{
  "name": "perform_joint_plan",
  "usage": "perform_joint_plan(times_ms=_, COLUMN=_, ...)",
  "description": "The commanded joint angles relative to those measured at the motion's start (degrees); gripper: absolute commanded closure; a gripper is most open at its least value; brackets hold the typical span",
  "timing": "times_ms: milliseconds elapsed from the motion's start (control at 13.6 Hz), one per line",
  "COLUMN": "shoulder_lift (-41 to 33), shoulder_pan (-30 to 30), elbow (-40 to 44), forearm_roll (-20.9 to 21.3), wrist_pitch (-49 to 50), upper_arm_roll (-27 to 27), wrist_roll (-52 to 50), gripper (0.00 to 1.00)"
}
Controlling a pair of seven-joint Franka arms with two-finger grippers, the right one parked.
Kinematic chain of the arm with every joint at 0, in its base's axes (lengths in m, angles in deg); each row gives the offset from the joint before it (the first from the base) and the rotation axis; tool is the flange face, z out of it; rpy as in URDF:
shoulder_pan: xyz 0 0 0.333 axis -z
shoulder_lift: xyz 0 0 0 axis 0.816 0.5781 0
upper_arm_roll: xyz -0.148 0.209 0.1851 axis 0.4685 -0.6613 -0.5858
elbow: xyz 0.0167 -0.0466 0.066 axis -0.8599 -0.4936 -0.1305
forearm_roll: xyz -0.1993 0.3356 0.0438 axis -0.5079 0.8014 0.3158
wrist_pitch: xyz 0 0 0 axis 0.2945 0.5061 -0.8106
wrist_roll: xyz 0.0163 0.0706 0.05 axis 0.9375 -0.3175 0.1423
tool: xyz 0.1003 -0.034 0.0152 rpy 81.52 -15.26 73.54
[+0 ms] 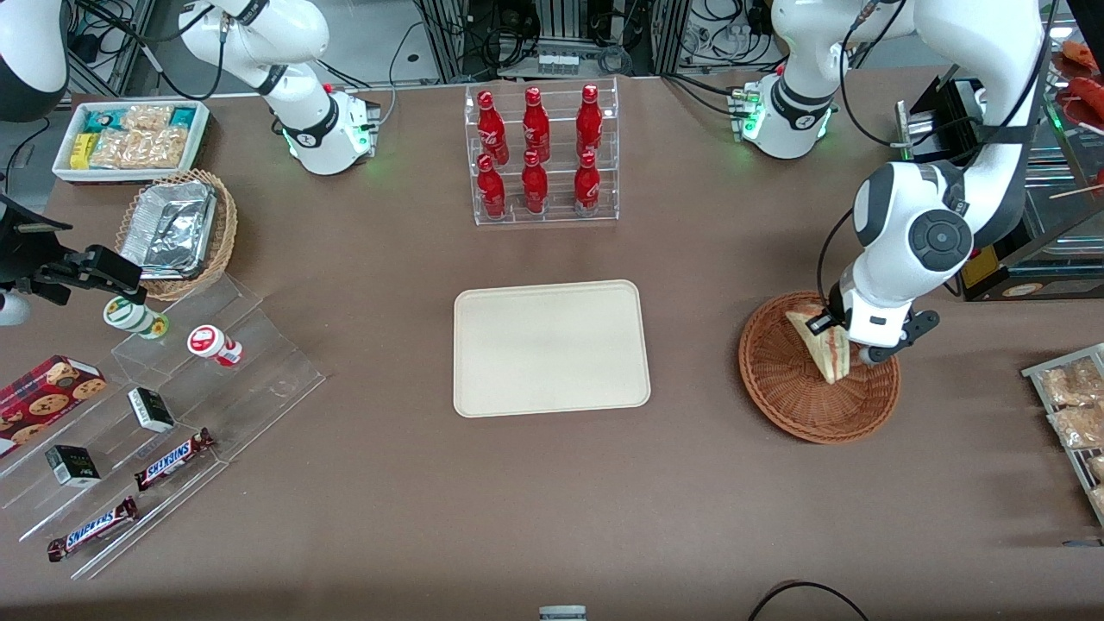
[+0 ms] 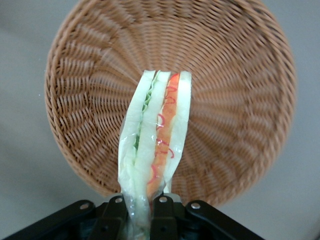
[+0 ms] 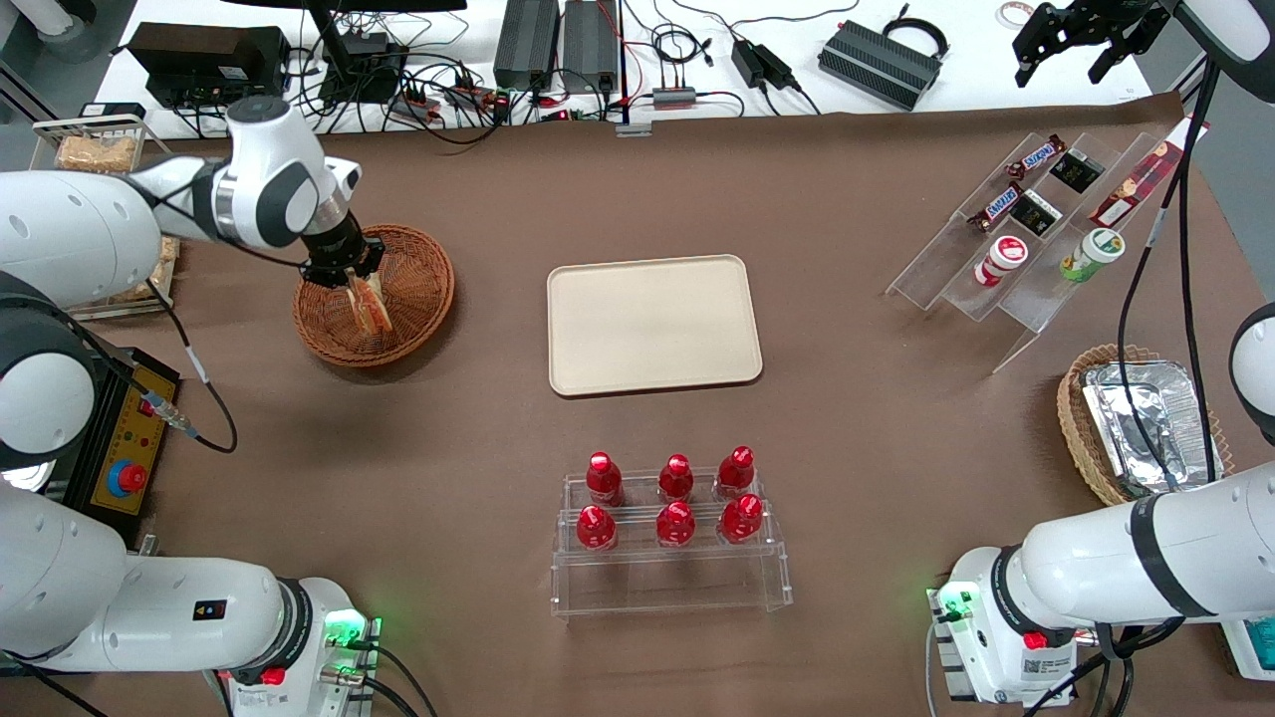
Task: Place sandwich from basket to tray
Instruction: 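Carry the sandwich with the left gripper over the cream tray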
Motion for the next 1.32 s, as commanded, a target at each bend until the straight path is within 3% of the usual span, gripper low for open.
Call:
perform_joint_plan(times_ms=0, shoulder_lift=0.6, shoulder_pan=2.6, elbow=3.0, forearm_roll=0.2, wrist_pitch=4.2, upper_arm_roll=0.3, wrist_roll=7.4, gripper=1.00)
perform_joint_plan(times_ms=588, shoulder_lift=6.7, shoulder_pan=16.9, elbow=10.2, forearm_roll=-2.6, wrist_pitch=7.6, upper_arm_roll=2.2, wrist_roll=6.8, gripper=1.00)
perform_joint_plan(times_ms=882, shoulder_lift=14.2, shoulder_pan=25.9, elbow=18.3, forearm_roll=-2.3, wrist_pitch=8.1, upper_arm_roll=2.1, wrist_roll=-4.6, gripper=1.00)
perform_joint_plan(times_ms=1250, shoulder_lift=24.4, shoulder_pan=32.2, elbow=30.5, forearm_roll=-2.1, wrist_pitch=7.6, upper_arm_roll=2.1, wrist_roll=-16.7, gripper=1.00)
